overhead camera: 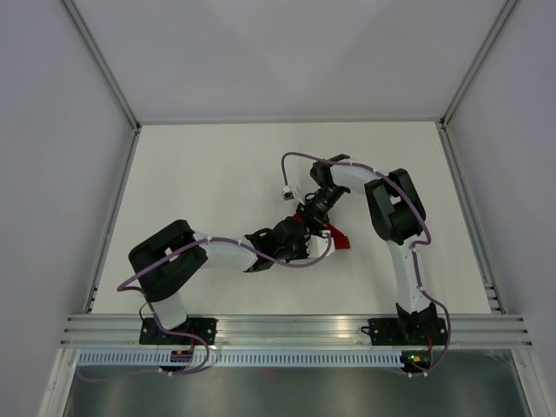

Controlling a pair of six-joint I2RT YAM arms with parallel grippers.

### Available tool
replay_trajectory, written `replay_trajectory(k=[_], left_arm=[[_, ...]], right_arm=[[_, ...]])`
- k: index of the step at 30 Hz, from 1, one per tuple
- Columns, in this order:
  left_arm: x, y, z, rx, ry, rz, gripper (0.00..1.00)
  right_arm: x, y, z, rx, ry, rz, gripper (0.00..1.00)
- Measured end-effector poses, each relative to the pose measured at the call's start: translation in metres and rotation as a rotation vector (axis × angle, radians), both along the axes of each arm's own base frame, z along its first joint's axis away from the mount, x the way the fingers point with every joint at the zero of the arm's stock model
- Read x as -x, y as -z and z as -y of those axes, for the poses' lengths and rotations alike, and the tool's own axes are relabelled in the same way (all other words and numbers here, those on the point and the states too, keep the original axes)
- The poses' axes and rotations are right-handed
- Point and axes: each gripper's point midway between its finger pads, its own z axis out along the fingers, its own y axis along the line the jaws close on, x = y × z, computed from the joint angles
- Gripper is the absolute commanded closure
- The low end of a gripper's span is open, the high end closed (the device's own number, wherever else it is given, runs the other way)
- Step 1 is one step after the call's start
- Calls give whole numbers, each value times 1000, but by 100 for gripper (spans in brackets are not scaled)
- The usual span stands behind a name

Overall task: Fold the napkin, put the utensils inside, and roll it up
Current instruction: Roll the napkin with the utensil

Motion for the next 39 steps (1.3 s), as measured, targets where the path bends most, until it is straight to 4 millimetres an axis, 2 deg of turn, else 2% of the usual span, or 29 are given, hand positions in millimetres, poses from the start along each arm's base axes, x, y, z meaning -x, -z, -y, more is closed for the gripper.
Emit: replay_trajectory(k=[1,3,4,5,8,10,14,18,23,27,30,32,36,39], left_arm=[[0,0,0,4,-3,-14,95],[0,0,0,14,-8,-41,98],[0,0,0,19,-10,-58,98],[-1,0,0,25,-13,-74,98],[0,0,0,52,-23,-131,98],[-1,-1,1,73,-29,-178,98],[-1,-1,2,102,-40,-258,98],[0,-1,2,124,-46,-330,98],[1,1,2,148,-50,-434,98],[1,2,4,162,-56,-548,98],[2,3,4,171,-62,-640,98],[4,4,6,178,-59,-701,98],[10,6,7,191,-54,-823,98],[17,7,6,199,-47,-910,98]], right_arm=[[0,0,1,0,2,-2,96],[0,0,1,-2,10,-5,87],[1,0,1,-4,13,-5,80],[1,0,2,-5,17,-3,68],[0,-2,2,-8,34,9,55],[-2,-5,3,-9,49,21,50],[-14,-11,8,-3,99,94,46],[-45,-28,15,-30,230,197,44],[-79,-71,40,-92,462,333,44],[-92,-99,65,-130,583,442,46],[-90,-115,81,-144,619,518,47],[-81,-122,87,-149,619,557,48],[-50,-129,93,-167,572,660,47],[-23,-124,94,-166,495,751,46]])
